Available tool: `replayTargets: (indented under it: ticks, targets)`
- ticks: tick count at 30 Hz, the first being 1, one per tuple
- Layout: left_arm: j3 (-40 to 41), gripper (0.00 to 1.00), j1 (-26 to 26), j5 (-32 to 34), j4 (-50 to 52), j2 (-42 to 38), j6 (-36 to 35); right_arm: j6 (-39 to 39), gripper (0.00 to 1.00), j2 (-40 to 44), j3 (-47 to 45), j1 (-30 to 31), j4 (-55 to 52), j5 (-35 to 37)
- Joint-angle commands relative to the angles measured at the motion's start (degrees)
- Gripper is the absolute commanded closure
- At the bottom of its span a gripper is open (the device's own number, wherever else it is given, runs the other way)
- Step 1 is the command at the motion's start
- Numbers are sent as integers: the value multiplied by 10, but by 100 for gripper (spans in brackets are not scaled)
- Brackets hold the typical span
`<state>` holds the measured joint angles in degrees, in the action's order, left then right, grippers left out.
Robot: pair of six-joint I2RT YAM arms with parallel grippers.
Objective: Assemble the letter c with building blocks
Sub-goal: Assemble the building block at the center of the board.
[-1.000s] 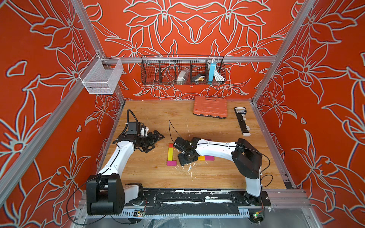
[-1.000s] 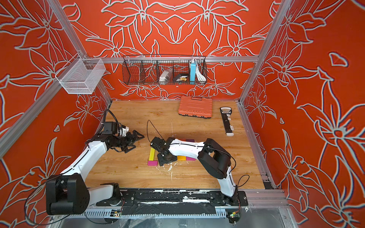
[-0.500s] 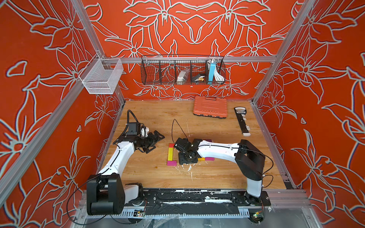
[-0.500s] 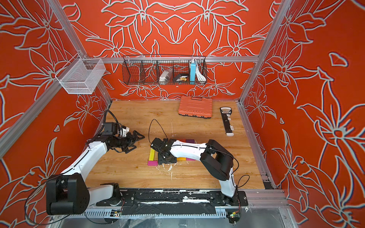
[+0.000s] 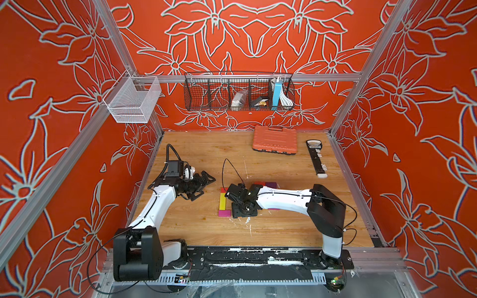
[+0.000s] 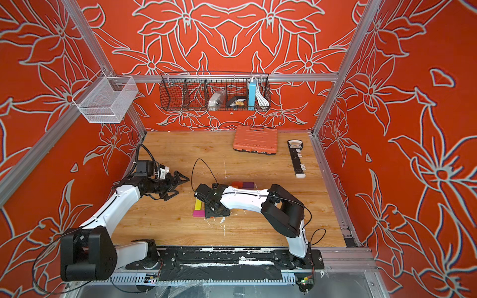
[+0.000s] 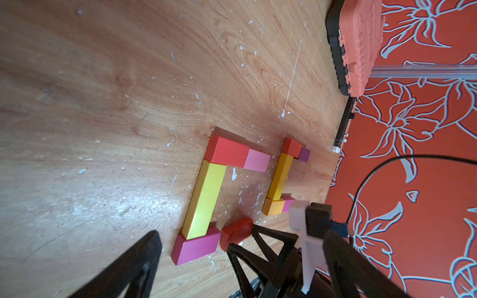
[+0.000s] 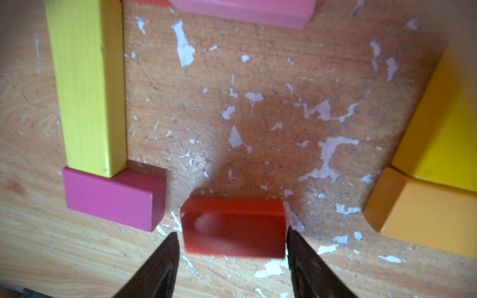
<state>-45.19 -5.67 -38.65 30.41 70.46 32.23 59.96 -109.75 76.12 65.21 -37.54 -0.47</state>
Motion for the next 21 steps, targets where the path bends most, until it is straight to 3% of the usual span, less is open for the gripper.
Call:
replayTargets:
  ticks: [1, 9, 21]
  targets:
    - [6, 2, -4, -8, -1, -13, -4, 14, 29, -10, 14, 3, -14, 17]
    - [6, 2, -4, -10, -2, -11, -4, 15, 23, -2, 4, 3, 2, 3]
    - [6, 2, -4, -10, -1, -8, -7, 31, 22, 10, -25, 3, 58, -32]
